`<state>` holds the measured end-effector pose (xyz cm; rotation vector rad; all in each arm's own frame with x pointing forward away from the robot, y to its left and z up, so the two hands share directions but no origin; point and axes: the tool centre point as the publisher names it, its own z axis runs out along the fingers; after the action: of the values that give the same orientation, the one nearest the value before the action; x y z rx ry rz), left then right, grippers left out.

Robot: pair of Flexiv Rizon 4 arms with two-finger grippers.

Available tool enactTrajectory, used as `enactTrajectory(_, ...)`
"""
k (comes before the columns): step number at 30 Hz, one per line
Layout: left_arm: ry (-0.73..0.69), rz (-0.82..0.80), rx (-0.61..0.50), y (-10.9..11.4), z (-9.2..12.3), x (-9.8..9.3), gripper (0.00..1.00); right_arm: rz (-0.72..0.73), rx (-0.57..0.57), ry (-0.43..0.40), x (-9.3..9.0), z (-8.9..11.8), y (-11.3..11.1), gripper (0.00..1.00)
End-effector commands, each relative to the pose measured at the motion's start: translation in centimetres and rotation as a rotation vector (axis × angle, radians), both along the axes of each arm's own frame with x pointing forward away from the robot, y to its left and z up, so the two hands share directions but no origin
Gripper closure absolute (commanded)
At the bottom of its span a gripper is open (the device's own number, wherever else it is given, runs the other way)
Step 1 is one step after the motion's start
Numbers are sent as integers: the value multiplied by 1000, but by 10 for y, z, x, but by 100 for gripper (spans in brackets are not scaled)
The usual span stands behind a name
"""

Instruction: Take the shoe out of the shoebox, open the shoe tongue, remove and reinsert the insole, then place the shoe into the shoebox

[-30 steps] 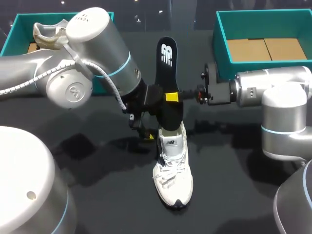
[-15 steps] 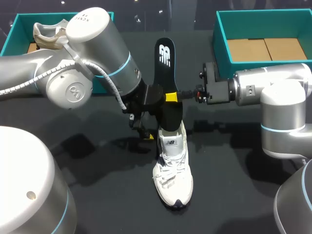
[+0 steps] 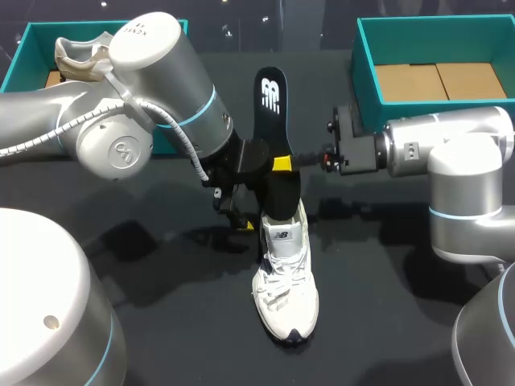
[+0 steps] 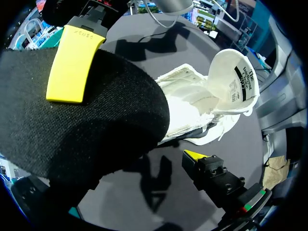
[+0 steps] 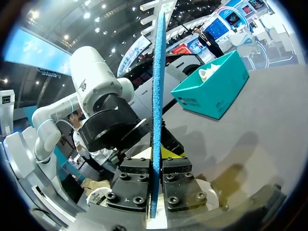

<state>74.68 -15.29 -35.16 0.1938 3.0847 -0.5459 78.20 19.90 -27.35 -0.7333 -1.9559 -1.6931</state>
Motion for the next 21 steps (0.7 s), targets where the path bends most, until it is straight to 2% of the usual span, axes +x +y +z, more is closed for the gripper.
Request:
enactTrajectory(1,-1,0,2,-1,-1,0,0,0,0,5,0,-3,3,100)
enactTrajectory(21,-1,0,2,-1,-1,0,0,-15,-14,51,-2,-10,-1,100)
